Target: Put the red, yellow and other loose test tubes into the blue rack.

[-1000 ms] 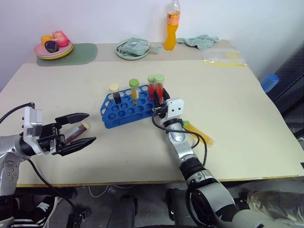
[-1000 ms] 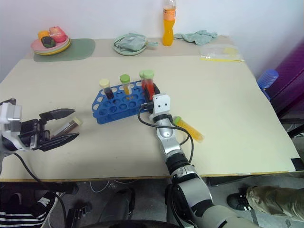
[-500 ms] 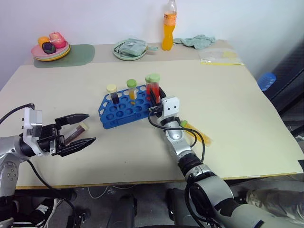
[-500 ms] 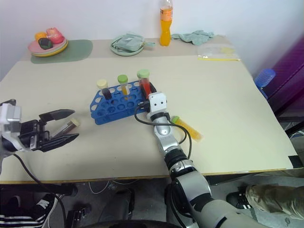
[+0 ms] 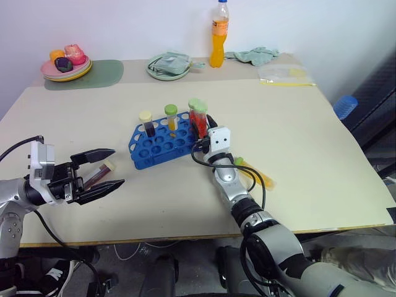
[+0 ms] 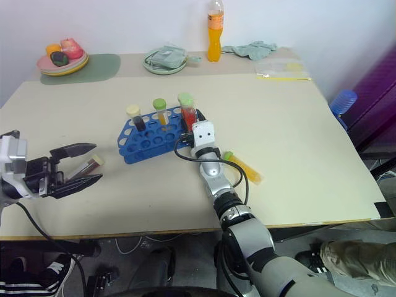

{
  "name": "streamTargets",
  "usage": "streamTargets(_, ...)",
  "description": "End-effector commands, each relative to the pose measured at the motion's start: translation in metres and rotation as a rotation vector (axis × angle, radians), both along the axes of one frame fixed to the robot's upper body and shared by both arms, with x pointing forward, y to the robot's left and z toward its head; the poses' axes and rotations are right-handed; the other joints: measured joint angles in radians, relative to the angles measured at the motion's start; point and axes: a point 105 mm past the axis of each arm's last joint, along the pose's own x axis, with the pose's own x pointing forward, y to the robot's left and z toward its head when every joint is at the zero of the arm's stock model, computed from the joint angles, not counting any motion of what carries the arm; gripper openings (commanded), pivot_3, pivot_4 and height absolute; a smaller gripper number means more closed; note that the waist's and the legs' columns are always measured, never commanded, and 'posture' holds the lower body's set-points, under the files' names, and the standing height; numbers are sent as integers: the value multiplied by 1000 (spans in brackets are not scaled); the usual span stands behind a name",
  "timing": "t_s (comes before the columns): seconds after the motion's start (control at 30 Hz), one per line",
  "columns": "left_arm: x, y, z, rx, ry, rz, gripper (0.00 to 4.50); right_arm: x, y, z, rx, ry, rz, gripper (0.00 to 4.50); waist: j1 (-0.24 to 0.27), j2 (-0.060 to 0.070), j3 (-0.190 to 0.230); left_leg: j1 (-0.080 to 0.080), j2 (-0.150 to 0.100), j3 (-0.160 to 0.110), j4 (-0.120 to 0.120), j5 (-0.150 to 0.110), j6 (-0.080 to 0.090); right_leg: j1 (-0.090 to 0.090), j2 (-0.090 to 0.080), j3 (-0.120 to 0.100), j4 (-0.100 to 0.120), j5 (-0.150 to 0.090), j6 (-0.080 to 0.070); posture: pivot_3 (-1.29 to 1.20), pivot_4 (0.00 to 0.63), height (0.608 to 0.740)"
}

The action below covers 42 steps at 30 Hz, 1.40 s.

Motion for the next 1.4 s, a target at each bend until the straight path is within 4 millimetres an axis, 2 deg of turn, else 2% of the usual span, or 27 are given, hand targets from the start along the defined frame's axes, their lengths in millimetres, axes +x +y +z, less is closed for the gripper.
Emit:
streamTargets(0.03,-2,0,12,10,-57,-5,4500,-3,7,5,29,-18,21,4260,0,0,0,0,0,0,0,0,0,0,0,0,0,0,0,0,150,740)
streamTargets(0.07,-2,-1,12,9,-56,-5,4500,-4,7,7,27,-27,22,4468,0,0,0,0,0,0,0,0,0,0,0,0,0,0,0,0,150,740)
streamTargets(0.2,-3,-1,12,9,-53,-6,4500,-7,13,22,-12,-91,63,4468,0,0,0,0,0,0,0,0,0,0,0,0,0,0,0,0,150,740)
streamTargets(0.3,-4,-1,11,7,-52,-6,4500,-8,6,35,-34,-109,97,4468,0,0,0,0,0,0,-1,0,0,0,0,0,0,0,0,0,150,740)
streamTargets(0.4,-5,-1,10,7,-51,-4,4500,-12,-11,48,-55,-106,99,4468,3,0,0,-1,0,0,-1,0,0,0,0,0,0,0,0,0,150,740)
streamTargets(0.67,-3,-3,10,0,-63,-6,4500,-50,-59,75,-138,22,203,4468,6,1,0,-1,0,-1,-1,0,0,-1,-1,0,-1,-1,0,0,150,740)
streamTargets(0.83,0,-3,7,0,-59,-9,4500,-68,-81,84,-285,215,327,4468,10,1,1,-2,0,0,-1,0,0,-1,-1,0,-2,-2,0,0,150,740)
streamTargets(0.9,2,-3,7,-3,-59,-11,4500,-74,-87,84,-371,300,360,4468,15,1,1,-3,0,0,0,0,0,-1,-2,0,-3,-2,0,0,150,740)
streamTargets(1.03,7,-6,4,-9,-59,-24,4500,-91,-101,69,-576,586,432,4468,28,2,1,-4,0,0,-1,-1,0,-2,-2,-1,-5,-2,1,0,150,740)
streamTargets(1.1,9,-9,2,-12,-60,-33,4500,-96,-110,60,-656,731,408,4468,29,1,1,-7,0,0,0,-1,0,-4,-2,-1,-6,-2,0,0,150,740)
streamTargets(1.27,9,-14,-1,-12,-66,-42,4500,-84,-134,48,-643,929,282,4468,30,-1,0,-17,0,1,2,-1,1,-14,-2,-1,-5,0,0,0,150,740)
streamTargets(1.4,7,-13,-3,-26,-66,-24,4500,-99,-139,27,-666,1053,310,4468,32,-1,0,-18,0,1,1,-1,1,-14,-2,-1,-5,0,0,0,150,740)
